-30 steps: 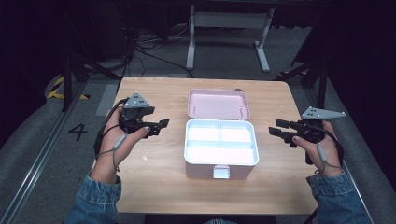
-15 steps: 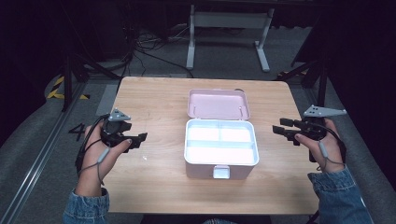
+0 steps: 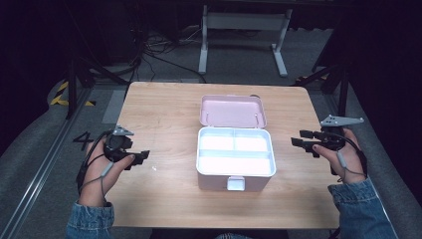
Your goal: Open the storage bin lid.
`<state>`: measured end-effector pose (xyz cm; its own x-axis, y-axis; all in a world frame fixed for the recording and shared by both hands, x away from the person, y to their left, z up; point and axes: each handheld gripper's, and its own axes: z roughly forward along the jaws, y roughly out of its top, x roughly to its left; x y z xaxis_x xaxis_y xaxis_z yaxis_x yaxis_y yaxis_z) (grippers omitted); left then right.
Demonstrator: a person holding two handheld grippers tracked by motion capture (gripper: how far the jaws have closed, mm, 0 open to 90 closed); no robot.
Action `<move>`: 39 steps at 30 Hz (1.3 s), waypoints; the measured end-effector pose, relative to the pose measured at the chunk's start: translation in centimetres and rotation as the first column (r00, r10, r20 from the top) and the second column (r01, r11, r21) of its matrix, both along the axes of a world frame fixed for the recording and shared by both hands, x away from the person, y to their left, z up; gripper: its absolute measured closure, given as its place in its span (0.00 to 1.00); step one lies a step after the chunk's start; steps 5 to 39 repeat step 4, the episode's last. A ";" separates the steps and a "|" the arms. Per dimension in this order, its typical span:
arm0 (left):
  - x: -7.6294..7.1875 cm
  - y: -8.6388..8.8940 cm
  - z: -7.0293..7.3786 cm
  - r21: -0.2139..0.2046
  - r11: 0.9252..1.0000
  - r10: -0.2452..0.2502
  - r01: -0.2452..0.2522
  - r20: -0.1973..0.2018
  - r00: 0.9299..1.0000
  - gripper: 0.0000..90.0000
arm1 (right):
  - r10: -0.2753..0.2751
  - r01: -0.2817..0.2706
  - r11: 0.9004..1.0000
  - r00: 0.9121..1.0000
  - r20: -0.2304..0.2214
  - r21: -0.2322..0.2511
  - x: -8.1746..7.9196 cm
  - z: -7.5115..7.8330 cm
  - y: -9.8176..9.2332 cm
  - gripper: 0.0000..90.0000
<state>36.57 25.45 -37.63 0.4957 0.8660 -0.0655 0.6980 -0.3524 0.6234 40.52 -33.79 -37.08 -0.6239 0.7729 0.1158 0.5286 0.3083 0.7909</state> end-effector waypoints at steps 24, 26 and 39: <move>0.0 -0.1 -0.1 -0.016 1.000 -0.015 0.015 0.003 1.000 0.31 | -0.002 0.002 1.000 1.000 0.002 0.003 0.1 0.0 0.1 0.51; 0.0 -0.1 -0.1 -0.016 1.000 -0.015 0.015 0.003 1.000 0.31 | -0.002 0.002 1.000 1.000 0.002 0.003 0.1 0.0 0.1 0.51; 0.0 -0.1 -0.1 -0.016 1.000 -0.015 0.015 0.003 1.000 0.31 | -0.002 0.002 1.000 1.000 0.002 0.003 0.1 0.0 0.1 0.51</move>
